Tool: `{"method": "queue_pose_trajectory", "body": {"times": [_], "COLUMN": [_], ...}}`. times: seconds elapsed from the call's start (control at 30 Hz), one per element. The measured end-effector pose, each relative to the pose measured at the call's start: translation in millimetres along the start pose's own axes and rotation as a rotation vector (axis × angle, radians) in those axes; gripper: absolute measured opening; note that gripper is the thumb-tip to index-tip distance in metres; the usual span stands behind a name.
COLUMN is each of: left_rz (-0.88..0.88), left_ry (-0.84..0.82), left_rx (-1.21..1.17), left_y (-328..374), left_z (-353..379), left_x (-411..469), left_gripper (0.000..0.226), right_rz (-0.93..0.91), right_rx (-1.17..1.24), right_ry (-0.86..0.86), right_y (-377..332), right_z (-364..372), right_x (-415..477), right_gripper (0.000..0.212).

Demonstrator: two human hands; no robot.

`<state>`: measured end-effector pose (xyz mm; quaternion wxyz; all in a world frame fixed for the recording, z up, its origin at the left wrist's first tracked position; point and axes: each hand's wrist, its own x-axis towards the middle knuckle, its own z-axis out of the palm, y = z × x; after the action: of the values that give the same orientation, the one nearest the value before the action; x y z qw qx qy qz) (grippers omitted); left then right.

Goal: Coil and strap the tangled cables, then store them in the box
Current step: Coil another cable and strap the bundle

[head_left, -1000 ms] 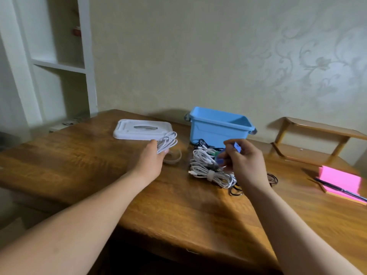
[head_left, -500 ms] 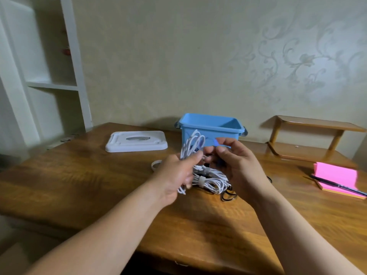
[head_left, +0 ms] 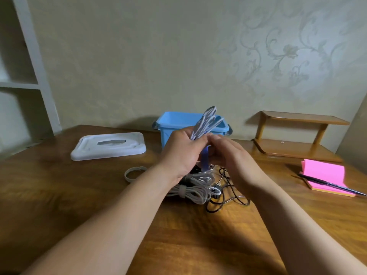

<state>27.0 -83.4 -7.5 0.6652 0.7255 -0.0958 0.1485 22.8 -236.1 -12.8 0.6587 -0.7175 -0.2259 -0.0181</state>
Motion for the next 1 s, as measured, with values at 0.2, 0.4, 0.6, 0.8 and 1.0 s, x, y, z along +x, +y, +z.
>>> {"method": "queue_pose_trajectory", "body": {"times": [0.2,0.4,0.6,0.8,1.0], "left_rz": [0.135,0.073,0.137,0.114,-0.068], "left_ry": [0.02,0.019,-0.064,-0.361,-0.433], "left_rx": [0.042,0.307,0.727,0.457,0.255], "left_y": [-13,-17,-13,-16,-12], "left_z": [11,6,6,4,-2], "left_x": [6,10,13,3,1], "left_gripper": [0.012,0.038,0.027,0.022,0.014], "right_rz": [0.008,-0.076,-0.224,-0.133,-0.144], "right_rx": [0.148,0.249,-0.025,-0.13,-0.028], "right_ry": [0.071,0.248,0.117,0.315,0.308], "right_y": [19,3,4,25,21], "right_z": [-15,-28,7,5,4], "right_x": [6,2,-6,-4,-2], "right_gripper": [0.023,0.023,0.019,0.024,0.024]}}
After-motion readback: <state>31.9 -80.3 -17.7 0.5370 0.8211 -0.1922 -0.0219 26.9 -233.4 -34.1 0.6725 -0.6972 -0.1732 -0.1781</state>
